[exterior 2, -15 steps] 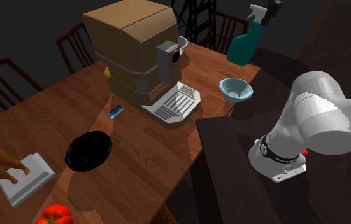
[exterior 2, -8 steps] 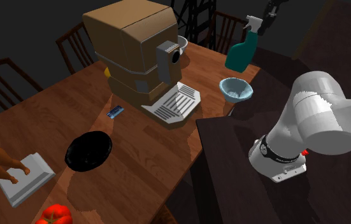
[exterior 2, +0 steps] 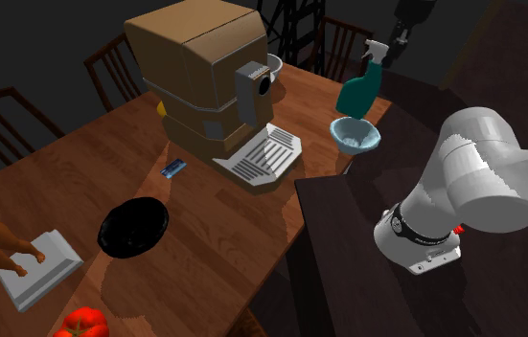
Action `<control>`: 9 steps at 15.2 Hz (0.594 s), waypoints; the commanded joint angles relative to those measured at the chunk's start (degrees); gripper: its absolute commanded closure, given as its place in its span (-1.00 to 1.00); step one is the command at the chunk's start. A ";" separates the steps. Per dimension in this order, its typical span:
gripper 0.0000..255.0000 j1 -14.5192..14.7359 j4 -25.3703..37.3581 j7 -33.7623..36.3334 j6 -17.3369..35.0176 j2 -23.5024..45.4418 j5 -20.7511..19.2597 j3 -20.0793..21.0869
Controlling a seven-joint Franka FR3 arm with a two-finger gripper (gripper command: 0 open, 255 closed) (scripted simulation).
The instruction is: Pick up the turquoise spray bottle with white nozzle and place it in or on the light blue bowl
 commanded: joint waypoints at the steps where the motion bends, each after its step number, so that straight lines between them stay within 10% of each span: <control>1: 1.00 -0.34 -1.52 0.26 1.34 -0.26 -1.01 -1.06; 9: 1.00 -1.02 -5.12 0.93 5.05 -0.41 -3.95 -4.33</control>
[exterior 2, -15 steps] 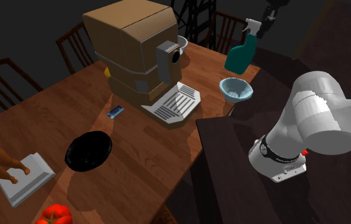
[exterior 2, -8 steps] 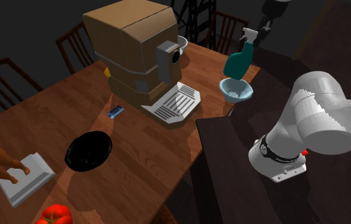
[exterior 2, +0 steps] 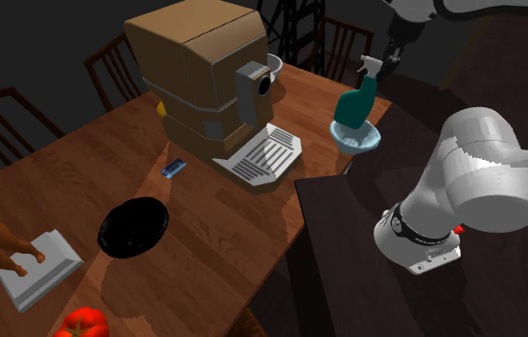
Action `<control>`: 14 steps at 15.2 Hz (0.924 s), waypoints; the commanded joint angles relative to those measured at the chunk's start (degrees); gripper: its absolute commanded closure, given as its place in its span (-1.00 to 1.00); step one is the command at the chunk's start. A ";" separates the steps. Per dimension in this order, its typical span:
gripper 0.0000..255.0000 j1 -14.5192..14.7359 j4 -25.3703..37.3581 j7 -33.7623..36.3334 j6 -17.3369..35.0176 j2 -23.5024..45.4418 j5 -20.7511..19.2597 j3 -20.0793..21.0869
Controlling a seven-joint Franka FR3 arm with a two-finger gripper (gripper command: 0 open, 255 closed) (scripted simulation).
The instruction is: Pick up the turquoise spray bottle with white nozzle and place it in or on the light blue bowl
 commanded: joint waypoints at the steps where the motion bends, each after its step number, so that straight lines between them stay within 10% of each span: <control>1: 1.00 -0.02 -0.11 0.01 0.15 0.00 -0.13 -0.13; 6: 1.00 -0.02 -0.11 0.01 0.15 0.00 -0.13 -0.14; 7: -1.00 -0.02 -0.11 0.01 0.15 0.00 -0.13 -0.14; 14: -1.00 0.09 2.40 -0.55 -3.15 -0.39 2.39 2.94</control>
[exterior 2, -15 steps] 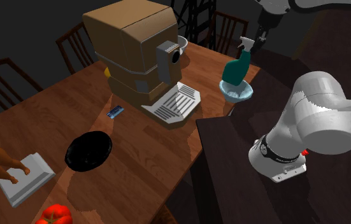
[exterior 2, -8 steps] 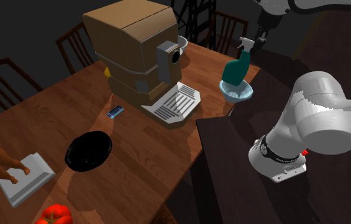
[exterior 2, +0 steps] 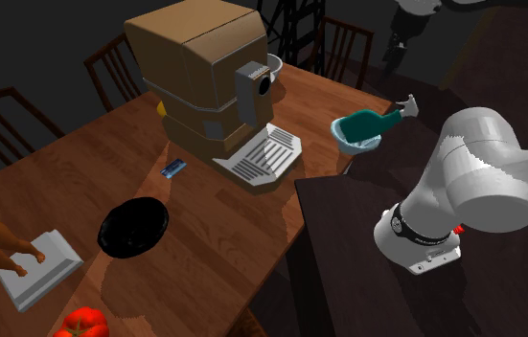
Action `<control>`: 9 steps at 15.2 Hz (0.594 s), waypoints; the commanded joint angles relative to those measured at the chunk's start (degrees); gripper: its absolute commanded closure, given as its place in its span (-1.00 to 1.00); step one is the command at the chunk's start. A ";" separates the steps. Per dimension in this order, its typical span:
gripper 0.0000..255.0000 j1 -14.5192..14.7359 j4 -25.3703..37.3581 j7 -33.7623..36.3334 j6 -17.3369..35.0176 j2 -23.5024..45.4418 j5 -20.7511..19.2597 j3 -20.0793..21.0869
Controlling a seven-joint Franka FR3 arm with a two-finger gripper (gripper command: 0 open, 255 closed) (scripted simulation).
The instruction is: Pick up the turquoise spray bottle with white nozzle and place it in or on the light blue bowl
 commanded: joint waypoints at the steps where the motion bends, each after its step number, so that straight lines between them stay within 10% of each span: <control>1: -1.00 0.25 2.45 -0.47 -2.93 -0.11 2.23 2.62; 9: -1.00 0.36 3.58 -0.67 -4.17 -0.09 3.13 3.70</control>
